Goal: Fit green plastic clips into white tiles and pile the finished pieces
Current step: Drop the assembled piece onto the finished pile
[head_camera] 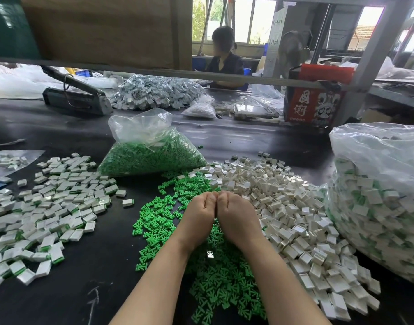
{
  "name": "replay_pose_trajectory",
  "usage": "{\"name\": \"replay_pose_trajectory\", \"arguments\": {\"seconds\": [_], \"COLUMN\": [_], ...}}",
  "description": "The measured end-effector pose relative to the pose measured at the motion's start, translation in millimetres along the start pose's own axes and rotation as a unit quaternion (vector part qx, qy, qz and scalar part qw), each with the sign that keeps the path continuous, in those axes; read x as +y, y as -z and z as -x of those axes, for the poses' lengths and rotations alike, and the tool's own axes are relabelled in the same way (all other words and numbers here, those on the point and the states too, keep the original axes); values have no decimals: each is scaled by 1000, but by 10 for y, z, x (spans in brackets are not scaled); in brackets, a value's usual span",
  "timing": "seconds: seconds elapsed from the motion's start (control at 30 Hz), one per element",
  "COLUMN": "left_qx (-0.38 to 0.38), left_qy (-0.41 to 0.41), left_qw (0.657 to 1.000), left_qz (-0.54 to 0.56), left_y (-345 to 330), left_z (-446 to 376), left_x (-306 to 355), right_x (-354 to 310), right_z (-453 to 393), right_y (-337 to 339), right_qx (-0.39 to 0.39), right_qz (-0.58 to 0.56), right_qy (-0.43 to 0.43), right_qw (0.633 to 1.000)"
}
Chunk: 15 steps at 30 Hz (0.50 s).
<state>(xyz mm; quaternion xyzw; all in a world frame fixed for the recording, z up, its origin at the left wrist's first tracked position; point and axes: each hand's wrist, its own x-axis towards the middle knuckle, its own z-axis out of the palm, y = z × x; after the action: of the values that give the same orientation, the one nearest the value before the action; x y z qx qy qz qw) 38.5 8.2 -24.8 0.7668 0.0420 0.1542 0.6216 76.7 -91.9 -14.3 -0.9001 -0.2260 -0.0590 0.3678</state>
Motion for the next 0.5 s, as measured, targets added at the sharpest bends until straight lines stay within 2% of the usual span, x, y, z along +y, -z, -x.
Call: {"name": "replay_pose_trajectory", "arguments": {"seconds": [0.17,0.27,0.37,0.43,0.5], "left_qx": [-44,-41,-51,-68,-84], "left_qy": [31,40,50,64,74], "left_qw": [995,992,984,976,969], "left_qz": [90,116,160,196,220], "left_y": [78,113,136,146,166], "left_z": [-25,-27,-40,-42,-47], "left_x": [-12,-12,-32,-14,-10], "right_x": [47,68,48,55,51], "right_z": [-67,-86,-67,-46,-27], "right_y": [82,125,208,278,323], "right_qx": [-57,-46,-13,-24,-38], "right_qz": [-152,-212,-274,-315,-311], "right_qy": [-36,-43,-24,8,49], "right_qw": [986,975,961,949,948]}}
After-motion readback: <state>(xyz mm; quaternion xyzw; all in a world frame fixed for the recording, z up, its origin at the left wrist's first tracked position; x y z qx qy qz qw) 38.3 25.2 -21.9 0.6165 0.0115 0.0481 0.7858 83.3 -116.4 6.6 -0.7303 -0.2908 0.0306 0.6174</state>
